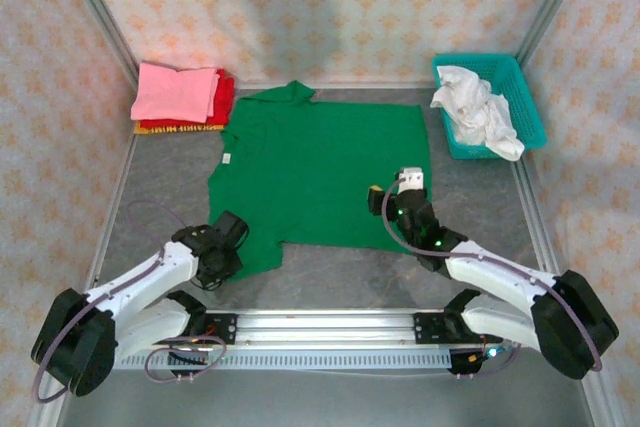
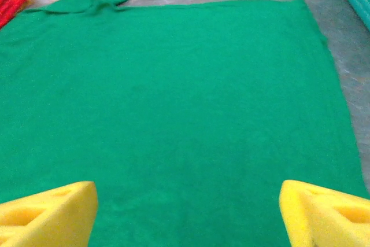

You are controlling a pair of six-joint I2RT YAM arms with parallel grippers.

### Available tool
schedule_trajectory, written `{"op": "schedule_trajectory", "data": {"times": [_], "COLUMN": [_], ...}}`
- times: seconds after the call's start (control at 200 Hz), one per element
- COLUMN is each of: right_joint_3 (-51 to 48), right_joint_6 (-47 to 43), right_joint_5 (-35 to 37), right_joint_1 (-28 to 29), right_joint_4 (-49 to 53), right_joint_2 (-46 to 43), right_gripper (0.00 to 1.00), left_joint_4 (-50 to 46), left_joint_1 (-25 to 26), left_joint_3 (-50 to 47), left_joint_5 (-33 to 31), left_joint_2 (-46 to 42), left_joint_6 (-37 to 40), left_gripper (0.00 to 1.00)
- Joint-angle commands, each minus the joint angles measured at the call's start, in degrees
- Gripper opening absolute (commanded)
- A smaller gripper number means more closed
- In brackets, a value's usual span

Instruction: Fold and stack the t-shirts

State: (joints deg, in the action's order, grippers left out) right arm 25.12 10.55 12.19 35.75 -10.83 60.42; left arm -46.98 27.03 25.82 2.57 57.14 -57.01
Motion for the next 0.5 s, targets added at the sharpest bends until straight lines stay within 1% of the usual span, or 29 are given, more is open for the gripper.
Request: {"op": "schedule_trajectory", "data": {"times": [0.0, 0.05, 0.115, 0.2, 0.245, 0.385, 0.495], "right_joint_3": [7.5, 9.6, 11.3, 12.4, 12.9, 12.7, 10.8], "right_joint_6": [16.5, 22.5, 27.3, 29.7, 30.0, 30.7, 31.4], "right_joint_5": [1.1, -1.1, -5.2, -11.1, -13.2, -15.6, -18.0], "right_joint_1": [-3.3, -4.8, -7.0, -10.2, -11.8, -15.2, -16.2], "right_joint_4": [24.4, 33.6, 43.3, 52.6, 56.5, 63.2, 63.0], "right_joint_2": [-2.2, -2.3, -2.2, -2.4, -2.7, -3.5, -2.8], "right_gripper": [0.83, 0.82, 0.80, 0.78, 0.77, 0.74, 0.73], "left_joint_4": [-1.4, -2.0, -3.5, -6.9, -8.0, -8.8, -8.7], "left_joint_1": [0.4, 0.5, 0.4, 0.4, 0.5, 0.4, 0.3], "left_joint_3": [1.3, 2.0, 3.3, 5.5, 6.4, 8.1, 8.8], "left_joint_5": [0.6, 1.5, 2.2, 1.0, 0.3, -0.9, -2.3], "left_joint_2": [-2.7, -3.5, -4.2, -5.0, -5.5, -6.8, -7.8], "left_joint_6": [0.5, 0.7, 0.9, 1.9, 2.1, 1.2, 0.3], "left_gripper": [0.01, 0.00, 0.00, 0.00, 0.00, 0.00, 0.00]}}
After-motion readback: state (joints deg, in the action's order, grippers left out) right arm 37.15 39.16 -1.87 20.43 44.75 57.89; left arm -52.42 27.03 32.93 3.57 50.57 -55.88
